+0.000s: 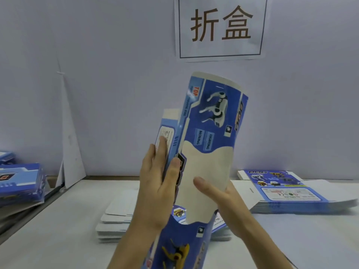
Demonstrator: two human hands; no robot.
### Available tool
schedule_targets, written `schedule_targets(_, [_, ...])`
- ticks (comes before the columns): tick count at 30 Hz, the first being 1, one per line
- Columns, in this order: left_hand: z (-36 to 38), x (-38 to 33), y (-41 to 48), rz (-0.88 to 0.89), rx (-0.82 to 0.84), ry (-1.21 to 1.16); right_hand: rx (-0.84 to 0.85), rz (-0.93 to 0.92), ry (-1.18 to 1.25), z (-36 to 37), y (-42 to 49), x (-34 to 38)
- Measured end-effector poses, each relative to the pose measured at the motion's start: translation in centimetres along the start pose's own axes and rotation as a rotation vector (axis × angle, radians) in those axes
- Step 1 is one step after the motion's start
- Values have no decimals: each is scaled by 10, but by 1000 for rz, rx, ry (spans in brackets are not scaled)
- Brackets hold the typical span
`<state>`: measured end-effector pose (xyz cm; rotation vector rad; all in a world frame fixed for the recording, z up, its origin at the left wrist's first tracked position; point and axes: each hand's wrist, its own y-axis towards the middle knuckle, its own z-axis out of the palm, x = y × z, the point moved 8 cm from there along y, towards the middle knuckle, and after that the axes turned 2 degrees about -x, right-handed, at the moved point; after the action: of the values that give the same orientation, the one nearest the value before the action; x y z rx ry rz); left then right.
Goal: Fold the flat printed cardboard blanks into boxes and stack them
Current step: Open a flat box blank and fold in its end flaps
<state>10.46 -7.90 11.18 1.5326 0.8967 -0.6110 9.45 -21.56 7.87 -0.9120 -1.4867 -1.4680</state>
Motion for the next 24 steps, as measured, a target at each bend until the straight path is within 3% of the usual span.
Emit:
schedule_targets(4, [-9,7,-1,-176,206,-276,8,-13,-43,-14,1,8])
schedule_targets(7, [-4,12,-7,-269,311,-353,-12,-73,-113,-18,1,20])
schedule_targets(14, [0,11,-2,-231,97,-248,21,-48,-151,-12,-6,23])
schedule_targets(20, [1,8,-3,-143,142,-239,-11,-9,-166,-19,-6,26])
schedule_targets(24, [-5,12,0,-133,21,-246,-67,-54,-140,-22,-7,32])
